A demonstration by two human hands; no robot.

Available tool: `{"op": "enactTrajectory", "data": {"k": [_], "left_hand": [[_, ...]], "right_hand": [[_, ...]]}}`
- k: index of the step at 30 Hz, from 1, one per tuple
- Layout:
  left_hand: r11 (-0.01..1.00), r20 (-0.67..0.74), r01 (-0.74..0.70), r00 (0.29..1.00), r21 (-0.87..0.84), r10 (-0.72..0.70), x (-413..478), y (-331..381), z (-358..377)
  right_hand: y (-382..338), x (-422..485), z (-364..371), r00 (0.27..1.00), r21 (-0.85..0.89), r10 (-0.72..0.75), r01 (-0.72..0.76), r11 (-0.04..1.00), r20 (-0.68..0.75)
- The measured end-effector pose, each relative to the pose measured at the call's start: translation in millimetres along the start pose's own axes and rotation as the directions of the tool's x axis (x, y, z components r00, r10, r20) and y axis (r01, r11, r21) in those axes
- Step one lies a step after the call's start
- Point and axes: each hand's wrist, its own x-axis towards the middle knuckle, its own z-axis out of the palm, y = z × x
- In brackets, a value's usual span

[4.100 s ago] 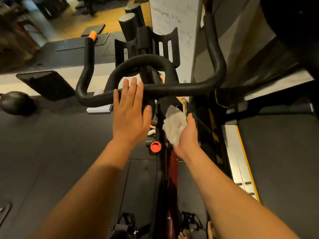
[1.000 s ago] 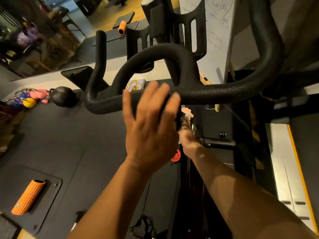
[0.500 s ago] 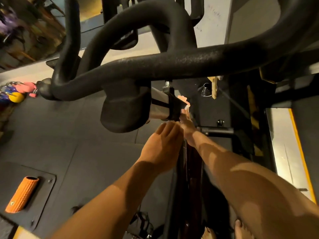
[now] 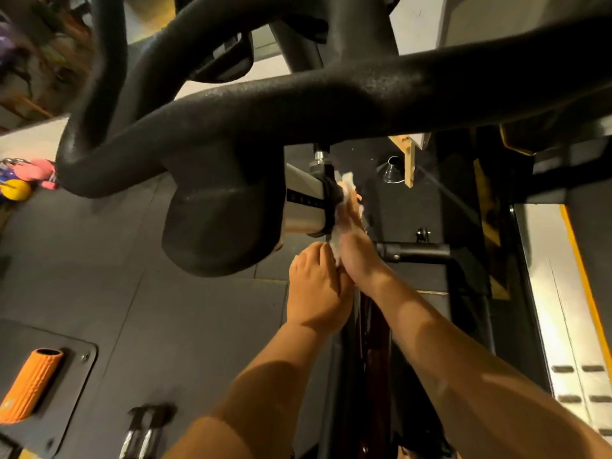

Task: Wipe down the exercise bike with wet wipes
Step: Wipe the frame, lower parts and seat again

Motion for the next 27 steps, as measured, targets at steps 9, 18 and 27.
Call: {"op": "enactTrajectory", "data": {"k": [9, 18, 27], "left_hand": [[0.996, -0.126, -0.043, 0.991, -0.072, 0.034, -2.9, -3.4, 9.4], [0.991, -0.187, -0.120, 0.977, -0.062, 0.106, -0.9, -9.8, 16.8], [0.965, -0.227, -0.116, 0.972, -0.233, 0.062, 0.6, -16.6, 22.9]], "right_hand": [[26.4, 16.4, -12.9, 0.923, 0.024, 0.382, -0.381, 0.924, -0.050], [13.5, 67.4, -21.8, 0.974, 0.237, 0.226, -0.215, 0.948, -0.022], [71.9, 24.4, 2.0, 0.979, 0.101, 0.135, -0.120, 0.988, -0.152]]}}
